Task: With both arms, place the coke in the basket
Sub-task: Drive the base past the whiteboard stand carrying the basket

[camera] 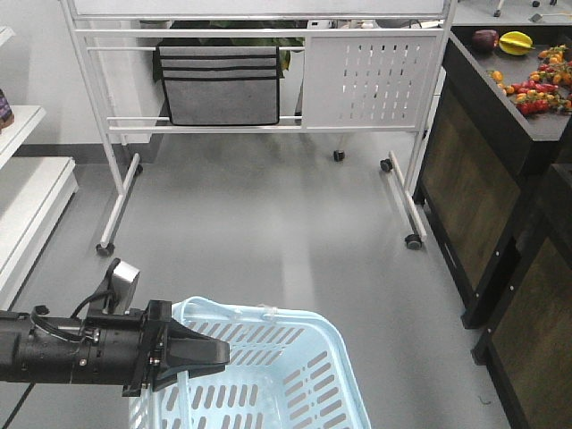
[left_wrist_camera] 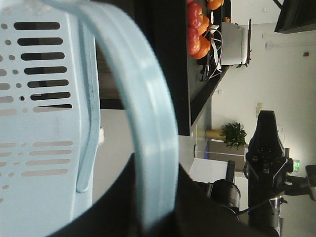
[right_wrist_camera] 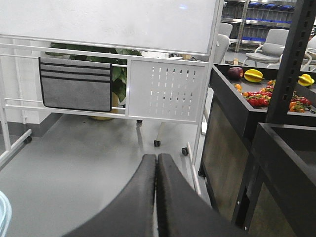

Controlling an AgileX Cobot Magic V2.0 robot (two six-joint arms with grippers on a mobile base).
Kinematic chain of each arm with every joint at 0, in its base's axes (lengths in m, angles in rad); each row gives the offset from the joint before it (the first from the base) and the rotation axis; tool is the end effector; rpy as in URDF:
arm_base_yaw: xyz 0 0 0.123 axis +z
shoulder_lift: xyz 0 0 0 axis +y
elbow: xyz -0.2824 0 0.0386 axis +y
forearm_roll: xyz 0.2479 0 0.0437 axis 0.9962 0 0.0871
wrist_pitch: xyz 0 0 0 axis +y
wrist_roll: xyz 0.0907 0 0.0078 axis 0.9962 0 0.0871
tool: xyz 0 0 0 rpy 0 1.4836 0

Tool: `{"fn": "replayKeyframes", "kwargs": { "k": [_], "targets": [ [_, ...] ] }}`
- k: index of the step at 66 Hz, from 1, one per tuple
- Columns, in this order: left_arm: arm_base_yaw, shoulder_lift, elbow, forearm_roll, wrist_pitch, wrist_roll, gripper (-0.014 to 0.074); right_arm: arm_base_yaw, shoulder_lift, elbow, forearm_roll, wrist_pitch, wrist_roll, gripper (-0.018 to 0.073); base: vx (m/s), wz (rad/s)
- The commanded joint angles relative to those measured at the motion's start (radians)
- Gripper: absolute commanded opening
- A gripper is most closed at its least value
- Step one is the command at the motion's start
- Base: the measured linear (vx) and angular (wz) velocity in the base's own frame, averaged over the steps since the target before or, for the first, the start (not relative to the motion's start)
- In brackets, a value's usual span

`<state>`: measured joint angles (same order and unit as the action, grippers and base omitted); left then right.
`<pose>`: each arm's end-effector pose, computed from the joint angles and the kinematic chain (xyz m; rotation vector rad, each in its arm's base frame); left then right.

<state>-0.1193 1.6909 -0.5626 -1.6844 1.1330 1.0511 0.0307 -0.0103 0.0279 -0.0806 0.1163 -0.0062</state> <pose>0.2338 -0.1106 0.1650 -0.2043 2.4289 -1.7483 0.0568 0.0009 0.1937 -0.0873 1.6150 -0.0504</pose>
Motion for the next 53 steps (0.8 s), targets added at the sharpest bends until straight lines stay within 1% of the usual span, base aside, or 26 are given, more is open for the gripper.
{"fn": "replayKeyframes", "kwargs": {
  "k": [1, 53],
  "targets": [
    [-0.004, -0.044, -0.013, -0.089, 0.100, 0.006, -0.0006, 0.001, -0.018, 0.011, -0.005, -0.075, -0.009, -0.0009, 0.20, -0.02],
    [-0.004, -0.044, -0.013, -0.089, 0.100, 0.006, -0.0006, 0.001, -0.018, 0.011, -0.005, -0.075, -0.009, -0.0009, 0.20, -0.02]
  ]
}}
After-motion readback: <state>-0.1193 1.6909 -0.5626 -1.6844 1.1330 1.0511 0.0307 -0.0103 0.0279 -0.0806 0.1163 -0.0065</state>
